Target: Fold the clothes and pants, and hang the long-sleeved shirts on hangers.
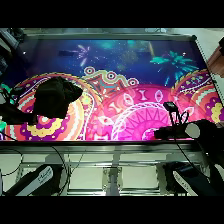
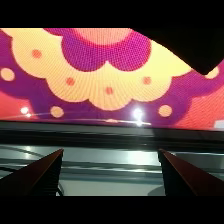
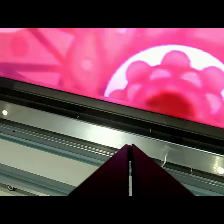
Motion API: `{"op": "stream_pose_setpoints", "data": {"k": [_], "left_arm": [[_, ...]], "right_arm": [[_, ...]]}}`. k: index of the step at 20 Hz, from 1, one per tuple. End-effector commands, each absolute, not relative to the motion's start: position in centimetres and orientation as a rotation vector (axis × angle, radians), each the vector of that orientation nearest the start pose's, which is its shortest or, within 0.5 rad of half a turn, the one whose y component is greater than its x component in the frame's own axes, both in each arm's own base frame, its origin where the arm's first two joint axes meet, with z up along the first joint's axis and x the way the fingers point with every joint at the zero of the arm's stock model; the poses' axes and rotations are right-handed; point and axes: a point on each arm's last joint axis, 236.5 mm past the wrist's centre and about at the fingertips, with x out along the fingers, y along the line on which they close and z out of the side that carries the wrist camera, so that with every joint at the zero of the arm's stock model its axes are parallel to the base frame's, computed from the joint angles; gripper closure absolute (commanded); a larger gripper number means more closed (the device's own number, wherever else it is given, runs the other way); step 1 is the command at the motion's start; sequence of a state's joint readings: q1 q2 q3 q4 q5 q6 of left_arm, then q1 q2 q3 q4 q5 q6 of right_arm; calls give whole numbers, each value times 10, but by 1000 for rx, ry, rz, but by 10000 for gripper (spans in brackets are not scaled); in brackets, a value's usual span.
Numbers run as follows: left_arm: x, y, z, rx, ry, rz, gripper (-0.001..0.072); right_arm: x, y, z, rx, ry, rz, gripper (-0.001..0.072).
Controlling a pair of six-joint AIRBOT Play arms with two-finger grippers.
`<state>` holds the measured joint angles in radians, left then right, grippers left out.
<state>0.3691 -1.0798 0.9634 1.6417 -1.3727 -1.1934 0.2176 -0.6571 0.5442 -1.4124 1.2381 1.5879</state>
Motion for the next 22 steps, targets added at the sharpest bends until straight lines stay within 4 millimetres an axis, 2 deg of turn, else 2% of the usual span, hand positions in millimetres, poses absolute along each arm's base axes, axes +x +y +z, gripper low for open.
{"op": "stream_pose_setpoints", "data": {"k": [1,13,16,18,22], "left_arm": [[255,116,0,89,1519,60,18],[255,116,0,89,1519,60,18],[255,117,0,92,1516,58,18],[257,112,0,79,1509,46,17],[282,92,2,-3,1405,-4,18]], "right_arm": [[192,79,-27,11,1363,264,693],[192,78,-27,10,1361,263,693],[208,79,-23,10,1291,256,693],[212,81,-22,22,1274,260,693],[233,86,-14,41,1179,261,692]]}}
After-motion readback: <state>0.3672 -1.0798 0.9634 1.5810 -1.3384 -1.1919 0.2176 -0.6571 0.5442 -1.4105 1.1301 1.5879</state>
